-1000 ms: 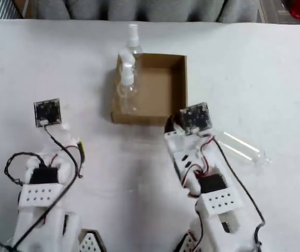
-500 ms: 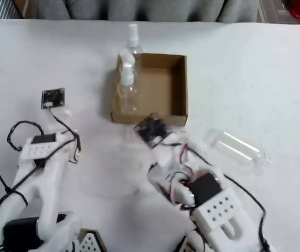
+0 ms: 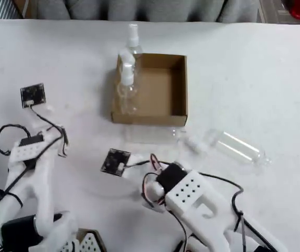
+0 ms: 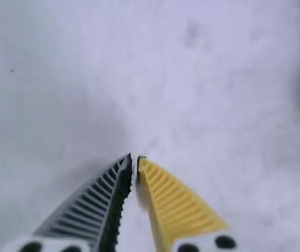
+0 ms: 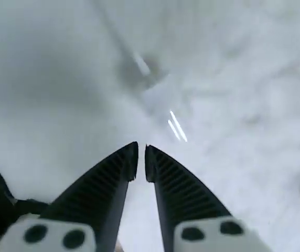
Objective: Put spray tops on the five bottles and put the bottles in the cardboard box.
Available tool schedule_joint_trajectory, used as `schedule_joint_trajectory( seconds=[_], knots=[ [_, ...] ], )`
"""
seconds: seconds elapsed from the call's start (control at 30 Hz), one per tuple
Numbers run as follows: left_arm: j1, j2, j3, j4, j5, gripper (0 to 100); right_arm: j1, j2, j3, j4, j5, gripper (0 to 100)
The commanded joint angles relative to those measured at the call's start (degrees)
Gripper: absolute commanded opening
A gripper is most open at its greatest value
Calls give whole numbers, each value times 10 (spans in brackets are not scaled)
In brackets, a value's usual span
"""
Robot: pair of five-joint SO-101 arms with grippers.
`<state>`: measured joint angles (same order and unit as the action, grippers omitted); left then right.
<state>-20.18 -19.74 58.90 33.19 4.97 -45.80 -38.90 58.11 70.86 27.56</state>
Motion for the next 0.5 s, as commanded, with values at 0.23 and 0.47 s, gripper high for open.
schedule_joint_trajectory(
  seconds=[0.23,0.47],
  knots=[
    [-6,-1,-25,-16,-1,22,-5,-7,31,-81,24,122],
    [6,-1,-25,-16,-4,22,-8,-8,49,-87,142,269]
  ],
)
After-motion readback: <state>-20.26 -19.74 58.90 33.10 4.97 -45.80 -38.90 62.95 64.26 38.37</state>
